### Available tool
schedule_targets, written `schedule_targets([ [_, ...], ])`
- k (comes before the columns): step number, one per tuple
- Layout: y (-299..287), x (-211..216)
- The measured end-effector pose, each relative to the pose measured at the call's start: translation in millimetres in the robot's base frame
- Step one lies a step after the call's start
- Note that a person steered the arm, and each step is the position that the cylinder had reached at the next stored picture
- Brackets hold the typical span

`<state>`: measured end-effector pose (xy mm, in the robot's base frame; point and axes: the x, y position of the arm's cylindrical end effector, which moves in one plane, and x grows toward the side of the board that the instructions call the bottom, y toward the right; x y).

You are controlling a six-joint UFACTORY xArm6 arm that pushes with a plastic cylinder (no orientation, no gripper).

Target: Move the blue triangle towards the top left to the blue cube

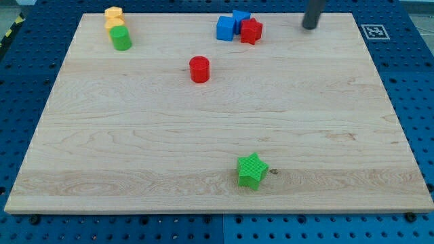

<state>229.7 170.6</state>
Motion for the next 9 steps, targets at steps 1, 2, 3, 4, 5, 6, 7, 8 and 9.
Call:
schedule_targets([
  [1, -68.2, -0.3],
  [2, -139.3, -0.3],
  [3, -204.3, -0.3],
  [4, -229.0, -0.3],
  [5, -204.9, -0.7],
  [6, -161.0, -2.4],
  [7, -150.8, -21.9],
  [8, -175.2, -36.0],
  [9, -195.8, -35.5],
])
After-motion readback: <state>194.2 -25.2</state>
